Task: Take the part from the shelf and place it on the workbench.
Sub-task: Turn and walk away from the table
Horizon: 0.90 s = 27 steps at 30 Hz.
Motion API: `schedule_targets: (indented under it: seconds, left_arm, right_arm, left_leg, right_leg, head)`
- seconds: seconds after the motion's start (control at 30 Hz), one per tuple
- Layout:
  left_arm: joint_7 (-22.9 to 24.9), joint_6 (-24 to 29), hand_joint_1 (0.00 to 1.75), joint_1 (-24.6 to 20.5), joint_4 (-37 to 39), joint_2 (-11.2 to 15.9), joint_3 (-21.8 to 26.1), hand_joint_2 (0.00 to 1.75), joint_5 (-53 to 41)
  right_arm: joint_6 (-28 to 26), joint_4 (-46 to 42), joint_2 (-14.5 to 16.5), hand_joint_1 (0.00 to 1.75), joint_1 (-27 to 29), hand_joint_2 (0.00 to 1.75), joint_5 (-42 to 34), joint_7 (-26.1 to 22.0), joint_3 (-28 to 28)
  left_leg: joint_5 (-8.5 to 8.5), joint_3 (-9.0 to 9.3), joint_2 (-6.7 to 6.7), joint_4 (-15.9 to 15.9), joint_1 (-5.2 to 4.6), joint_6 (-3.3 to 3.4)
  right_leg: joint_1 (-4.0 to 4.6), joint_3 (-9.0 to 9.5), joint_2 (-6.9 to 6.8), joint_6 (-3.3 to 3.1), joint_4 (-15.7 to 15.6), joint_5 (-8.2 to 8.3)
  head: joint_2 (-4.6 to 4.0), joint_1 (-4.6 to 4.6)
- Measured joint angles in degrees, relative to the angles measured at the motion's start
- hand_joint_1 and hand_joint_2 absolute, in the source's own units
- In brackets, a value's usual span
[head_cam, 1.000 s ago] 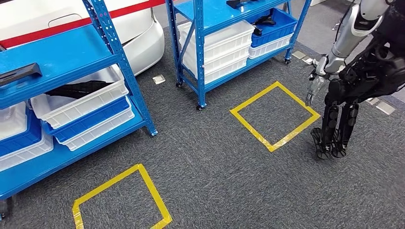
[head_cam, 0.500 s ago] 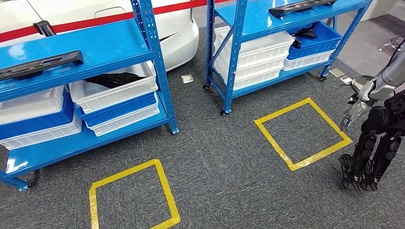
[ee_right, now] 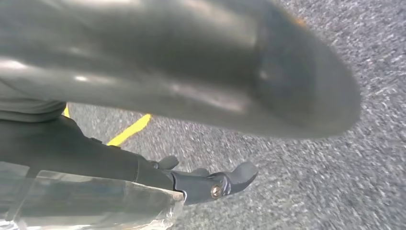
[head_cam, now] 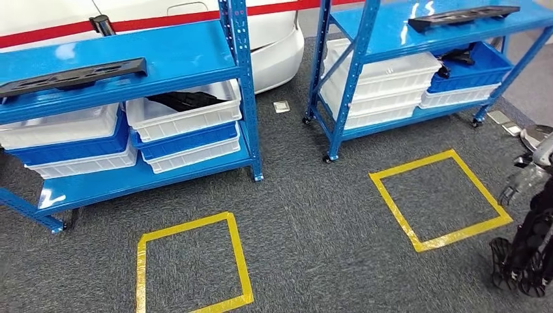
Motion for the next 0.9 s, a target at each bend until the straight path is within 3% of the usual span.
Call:
schedule_targets:
  seconds: [0.07,0.13,0.2,0.23,0.27,0.3,0.33,0.4,0.47,0.53,0.57,0.63,0.7,0.77,0.8,0.83,0.9]
  left_arm:
    - [-0.9,-0.1,0.00,0.0,0.0,0.1,0.3,1.75,-0.1]
    - [-2.0,-0.1,0.00,0.1,0.0,0.2,0.7,1.75,-0.4]
    - [-2.7,-0.3,0.00,0.0,0.0,0.2,0.9,1.75,-0.7]
    - [-2.9,-0.4,0.00,0.0,0.0,0.2,0.9,1.75,-0.7]
    - [-2.9,-0.5,0.00,0.0,0.0,0.2,1.0,1.75,-0.7]
    - [-2.9,-0.6,0.00,0.0,0.0,0.2,1.1,1.75,-0.8]
    - [-2.9,-0.6,0.00,0.1,0.0,0.2,1.2,1.75,-0.8]
    - [-2.9,-0.6,0.00,0.1,0.0,0.2,1.4,1.75,-0.8]
    - [-3.2,-0.6,0.00,0.1,0.0,0.2,1.6,1.75,-0.7]
    - [-4.0,-0.5,0.00,0.2,0.0,0.2,1.8,1.75,-0.6]
    - [-4.7,-0.4,0.00,0.3,0.0,0.2,2.0,1.75,-0.6]
    - [-6.1,0.0,0.00,0.4,0.0,0.4,2.4,1.75,-0.5]
    - [-7.1,0.4,0.00,0.3,0.0,0.5,2.7,1.75,-0.5]
    - [-7.8,0.4,0.00,0.4,0.0,0.6,3.0,1.75,-0.6]
    - [-8.1,0.3,0.00,0.4,0.0,0.6,3.1,1.75,-0.6]
    - [-8.2,0.2,0.00,0.5,0.0,0.7,3.1,1.75,-0.6]
    - [-8.5,0.0,0.00,0.5,0.0,0.9,3.2,1.75,-0.6]
  right_arm:
    - [-0.3,0.0,-0.1,0.00,-0.3,0.00,-0.4,0.2,0.0]
    - [-0.4,0.0,-0.2,0.00,-0.3,0.00,-0.7,0.3,0.0]
    - [-0.4,0.0,-0.3,0.00,-0.1,0.00,-1.0,0.3,-0.1]
    - [-0.4,0.0,-0.3,0.00,0.1,0.00,-1.0,0.3,-0.1]
    - [-0.4,0.0,-0.4,0.00,0.3,0.00,-1.0,0.3,-0.1]
    - [-0.4,0.0,-0.5,0.00,0.4,0.00,-1.1,0.3,-0.1]
    - [-0.4,0.0,-0.5,0.00,0.5,0.00,-1.1,0.3,-0.1]
    - [-0.4,0.0,-0.7,0.00,0.5,0.00,-1.1,0.3,-0.1]
    - [-0.4,0.0,-0.7,0.00,0.5,0.00,-1.1,0.3,-0.2]
    - [-0.6,0.0,-0.8,0.00,0.3,0.00,-1.2,0.3,-0.2]
    - [-0.7,0.0,-0.7,0.00,0.2,0.00,-1.3,0.3,-0.2]
    - [-0.9,0.0,-0.6,0.00,0.2,0.00,-1.5,0.3,-0.2]
    - [-1.0,0.0,-0.6,0.00,0.5,0.00,-1.7,0.2,-0.4]
    - [-1.1,0.0,-0.6,0.00,0.7,0.00,-2.1,0.2,-0.7]
    - [-1.2,0.0,-0.6,0.00,0.8,0.00,-2.4,0.3,-0.9]
    - [-1.3,0.0,-0.6,0.00,0.8,0.00,-2.7,0.4,-1.0]
    - [-1.7,0.0,-0.4,0.00,0.7,0.00,-3.0,0.8,-1.2]
  left_leg:
    - [0.33,0.33,-1.32,-0.7,-0.02,0.64]
    - [1.12,1.10,-2.57,-1.9,0.26,1.37]
    - [1.43,1.48,-3.82,-2.3,0.32,1.79]
    - [1.37,1.48,-4.63,-2.3,0.24,1.88]
    - [1.28,1.53,-5.48,-2.3,0.14,1.95]
    - [1.17,1.66,-6.38,-2.3,0.05,1.95]
    - [1.05,1.85,-7.24,-2.3,-0.01,1.89]
    - [0.71,2.34,-8.75,-2.2,-0.09,1.60]
    - [0.26,2.51,-9.84,-2.1,-0.23,1.10]
    - [-0.02,2.35,-10.65,-2.1,-0.21,0.57]
    - [-0.18,2.27,-10.47,-1.9,-0.11,0.33]
    - [-1.79,1.11,-8.18,0.6,-0.04,-0.29]
    - [-5.25,-2.51,-5.45,7.5,0.16,-0.99]
    - [-7.45,-6.82,-4.75,14.4,0.67,-1.63]
    - [-6.97,-7.79,-4.58,15.4,0.94,-1.87]
    - [-5.29,-7.37,-4.36,13.9,1.19,-2.03]
    - [-0.87,-3.56,-3.46,5.8,1.46,-2.06]
  right_leg:
    - [0.02,0.76,-0.73,0.73,-0.3,-0.22]
    - [0.12,0.26,1.55,0.87,1.9,-1.62]
    - [0.03,-3.22,4.62,0.38,8.6,-4.65]
    - [0.01,-5.46,5.18,0.27,12.4,-5.96]
    - [0.02,-7.18,5.36,0.42,14.8,-6.43]
    - [0.04,-7.94,5.48,0.80,15.1,-5.81]
    - [0.05,-7.53,5.66,1.29,13.0,-4.15]
    - [0.10,-4.63,7.09,1.89,4.6,0.41]
    - [0.30,-2.73,8.37,1.34,-0.5,2.87]
    - [0.44,-2.24,8.07,0.38,-1.0,3.11]
    - [0.25,-1.96,7.63,-0.02,-1.1,3.19]
    - [-0.20,-1.47,6.64,-0.86,-1.6,3.28]
    - [-0.30,-1.15,5.46,-1.51,-1.7,3.04]
    - [-0.29,-0.96,4.38,-1.71,-1.7,2.68]
    - [-0.32,-0.86,4.00,-1.65,-1.7,2.50]
    - [-0.37,-0.71,3.73,-1.47,-1.7,2.31]
    - [-0.43,-0.31,3.36,-0.95,-1.7,1.85]
  head:
    - [0.00,0.00]
    - [0.00,0.12]
    - [0.00,0.30]
    - [0.00,0.35]
    - [0.00,0.42]
    - [0.00,0.43]
    - [0.00,0.44]
    - [0.00,0.43]
    - [0.00,0.47]
    - [0.00,0.49]
    - [0.00,0.47]
    - [0.00,0.28]
    - [0.00,0.04]
    - [0.00,-0.02]
    - [0.00,-0.03]
    - [0.00,-0.04]
    - [0.00,-0.05]
